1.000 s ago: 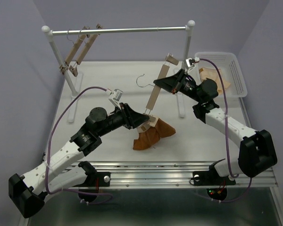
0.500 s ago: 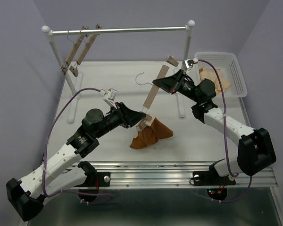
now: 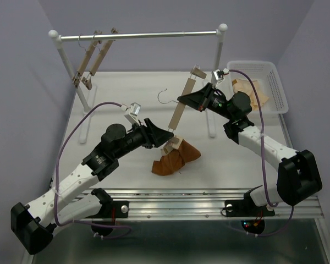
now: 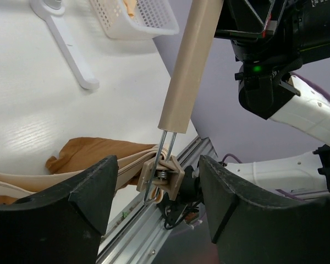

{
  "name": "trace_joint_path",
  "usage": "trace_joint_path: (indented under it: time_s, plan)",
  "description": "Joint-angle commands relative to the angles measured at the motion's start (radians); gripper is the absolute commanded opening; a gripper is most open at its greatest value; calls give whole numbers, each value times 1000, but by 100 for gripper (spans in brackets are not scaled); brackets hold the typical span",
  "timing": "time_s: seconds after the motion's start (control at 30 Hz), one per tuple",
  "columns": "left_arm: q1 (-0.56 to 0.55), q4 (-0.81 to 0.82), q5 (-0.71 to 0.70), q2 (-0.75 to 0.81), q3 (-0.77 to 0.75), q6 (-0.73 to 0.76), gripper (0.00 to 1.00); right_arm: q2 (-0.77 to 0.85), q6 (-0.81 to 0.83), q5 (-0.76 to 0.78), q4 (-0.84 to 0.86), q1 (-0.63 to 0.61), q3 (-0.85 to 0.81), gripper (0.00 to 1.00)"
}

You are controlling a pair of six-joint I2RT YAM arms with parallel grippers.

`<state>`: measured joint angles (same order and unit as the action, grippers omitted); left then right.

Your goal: Remove the underwear clipped to the hanger

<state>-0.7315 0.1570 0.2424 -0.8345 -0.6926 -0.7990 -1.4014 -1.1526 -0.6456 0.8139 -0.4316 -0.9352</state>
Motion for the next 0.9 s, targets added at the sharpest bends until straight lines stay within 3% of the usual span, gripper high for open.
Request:
trace_joint_path:
  time_s: [0.0,0.23,0.47,0.87]
  plan:
    - [9,39,8,15,-58,3,71,36,14,-19,41,1,-45,1]
    - [20,56,31,38,-38,6,54,30,10,-15,41,1,-50,1]
    - [24,98,124,25,-16,9,67,21,-16,-14,60,1,-53,1]
    - [26,108,150,18,-4,18,67,12,-53,-40,107,1,-63,1]
